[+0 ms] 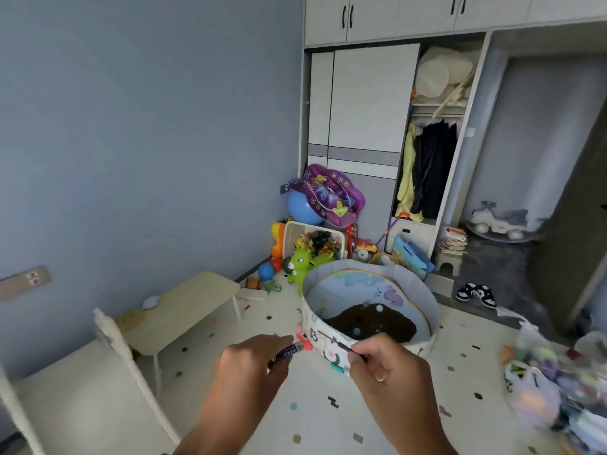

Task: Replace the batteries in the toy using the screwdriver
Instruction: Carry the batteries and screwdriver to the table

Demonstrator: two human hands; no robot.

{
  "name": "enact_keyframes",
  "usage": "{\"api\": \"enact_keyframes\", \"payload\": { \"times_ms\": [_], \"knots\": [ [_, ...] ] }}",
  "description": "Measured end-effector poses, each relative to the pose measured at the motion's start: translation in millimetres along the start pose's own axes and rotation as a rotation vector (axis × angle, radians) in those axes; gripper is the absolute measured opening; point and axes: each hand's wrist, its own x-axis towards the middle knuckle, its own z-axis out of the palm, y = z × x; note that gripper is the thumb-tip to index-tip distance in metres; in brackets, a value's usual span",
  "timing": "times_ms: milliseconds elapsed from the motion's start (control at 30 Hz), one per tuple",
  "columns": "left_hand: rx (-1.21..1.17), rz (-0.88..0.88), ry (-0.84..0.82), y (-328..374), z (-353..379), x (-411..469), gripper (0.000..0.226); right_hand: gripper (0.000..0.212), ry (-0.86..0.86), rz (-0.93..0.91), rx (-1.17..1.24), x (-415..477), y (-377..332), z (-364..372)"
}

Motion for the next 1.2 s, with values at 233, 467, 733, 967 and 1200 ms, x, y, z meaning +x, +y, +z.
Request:
{"api": "enact_keyframes", "payload": {
  "times_ms": [233, 467, 733, 967, 1200],
  "knots": [
    [0.103, -0.08, 0.037, -77.2, 47.8, 125.6, 0.002, 0.023, -0.07, -0.072, 0.057, 149.8, 57.6, 78.5],
    [0.175, -0.228, 0.135, -168.6, 103.4, 235.5, 0.005, 0.017, -0.209, -0.129, 0.217, 305.4, 127.3, 193.6],
    [0.336, -0.498, 0.279, -259.7, 110.6, 320.7, 0.022, 0.03, -0.428, -0.257, 0.338, 444.3, 146.6, 341.7],
    [0.365, -0.682, 0.339, -401.5, 119.9, 354.7, 0.031, 0.029, -0.577, -0.346, 0.394, 515.5, 151.1, 503.3],
    [0.399, -0.762, 0.369, -529.6, 117.2, 415.8, 0.028, 0.032, -0.644, -0.357, 0.421, 587.6, 150.0, 646.3]
  ]
}}
